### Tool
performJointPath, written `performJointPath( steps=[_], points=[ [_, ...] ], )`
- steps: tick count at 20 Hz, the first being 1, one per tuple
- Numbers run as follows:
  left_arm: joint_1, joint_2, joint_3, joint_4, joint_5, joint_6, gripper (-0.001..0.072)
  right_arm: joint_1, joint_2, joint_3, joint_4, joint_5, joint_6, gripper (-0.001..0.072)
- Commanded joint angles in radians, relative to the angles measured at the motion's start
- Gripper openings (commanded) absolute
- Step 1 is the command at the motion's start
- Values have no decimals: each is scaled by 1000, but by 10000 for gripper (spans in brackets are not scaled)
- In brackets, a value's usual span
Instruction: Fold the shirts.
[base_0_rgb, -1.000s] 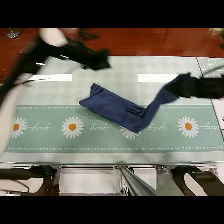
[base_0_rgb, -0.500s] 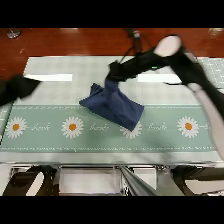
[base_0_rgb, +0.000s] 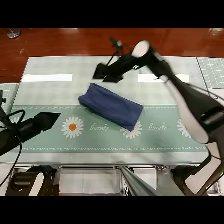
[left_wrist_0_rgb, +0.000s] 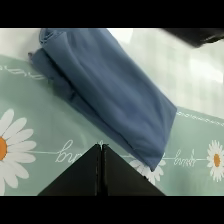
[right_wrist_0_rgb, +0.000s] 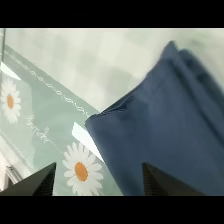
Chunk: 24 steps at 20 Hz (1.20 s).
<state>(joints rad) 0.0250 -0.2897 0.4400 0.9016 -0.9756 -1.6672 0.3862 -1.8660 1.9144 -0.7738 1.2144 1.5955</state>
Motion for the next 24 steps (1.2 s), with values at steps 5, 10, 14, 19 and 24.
performJointPath(
  steps=[5, 10, 14, 19, 24],
  points=[
    [-1, -11, -21, -4, 0, 36, 18, -394, 469, -231, -812, 385, 111, 613],
    [-1, -11, -21, -4, 0, 59, 18, -483, 864, -1126, -488, -166, 262, 612],
    [-1, -11, -21, -4, 25, 58, 18, -367, 870, -1439, 48, -466, 101, 612],
    [0, -11, -21, 4, 59, 59, 18, -232, 652, -1349, 144, -418, -30, 612],
    [-1, -11, -21, 4, 60, 58, 18, -173, 477, -1201, 150, -402, -53, 612]
  ],
)
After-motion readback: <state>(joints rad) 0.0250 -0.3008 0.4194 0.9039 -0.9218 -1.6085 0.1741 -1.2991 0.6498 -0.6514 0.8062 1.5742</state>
